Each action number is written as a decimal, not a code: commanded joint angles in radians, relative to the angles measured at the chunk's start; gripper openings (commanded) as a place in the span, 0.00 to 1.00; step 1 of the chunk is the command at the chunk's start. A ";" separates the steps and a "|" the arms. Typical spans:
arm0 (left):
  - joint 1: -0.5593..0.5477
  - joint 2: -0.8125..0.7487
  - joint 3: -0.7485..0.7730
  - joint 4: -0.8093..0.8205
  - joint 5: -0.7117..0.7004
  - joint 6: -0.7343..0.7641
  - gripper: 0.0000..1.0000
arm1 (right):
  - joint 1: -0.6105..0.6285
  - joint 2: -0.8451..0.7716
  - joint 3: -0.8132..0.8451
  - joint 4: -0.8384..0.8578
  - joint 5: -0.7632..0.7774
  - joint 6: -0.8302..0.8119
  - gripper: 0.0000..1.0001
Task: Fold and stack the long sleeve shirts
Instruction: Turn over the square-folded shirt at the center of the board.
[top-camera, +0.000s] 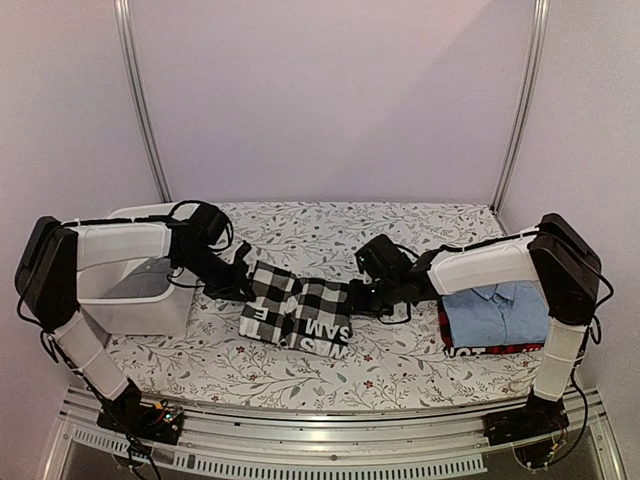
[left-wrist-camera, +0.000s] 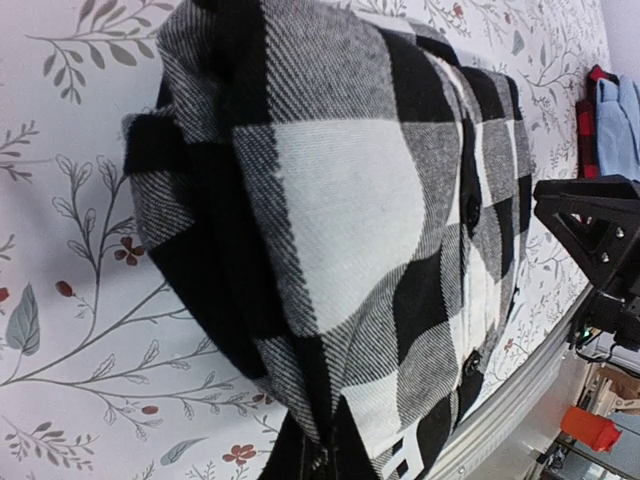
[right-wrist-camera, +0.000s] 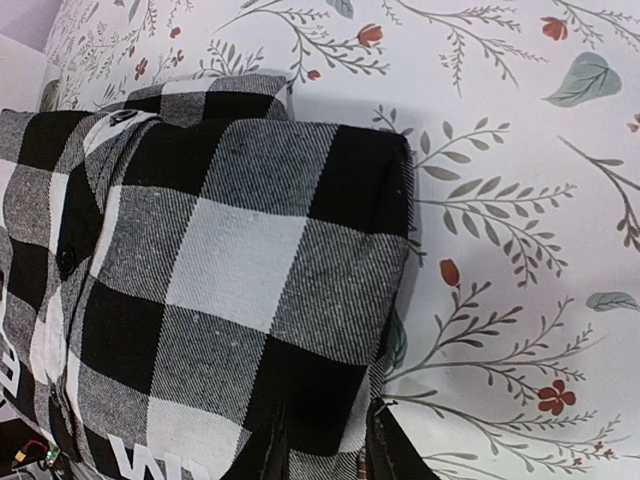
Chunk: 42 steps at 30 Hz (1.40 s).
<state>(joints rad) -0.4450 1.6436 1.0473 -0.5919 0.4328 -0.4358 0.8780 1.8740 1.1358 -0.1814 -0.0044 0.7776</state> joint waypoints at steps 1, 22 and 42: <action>0.014 -0.044 0.079 -0.082 0.002 0.064 0.00 | 0.024 0.072 0.071 0.019 -0.034 -0.017 0.23; 0.022 -0.040 0.449 -0.230 0.071 0.121 0.00 | 0.078 0.502 0.423 0.351 -0.276 0.143 0.17; 0.031 0.043 0.506 -0.286 0.046 0.221 0.00 | 0.046 0.350 0.374 0.243 -0.210 -0.001 0.40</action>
<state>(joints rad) -0.4252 1.6615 1.5181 -0.8558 0.4793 -0.2497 0.9447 2.3619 1.5818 0.1696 -0.2672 0.8658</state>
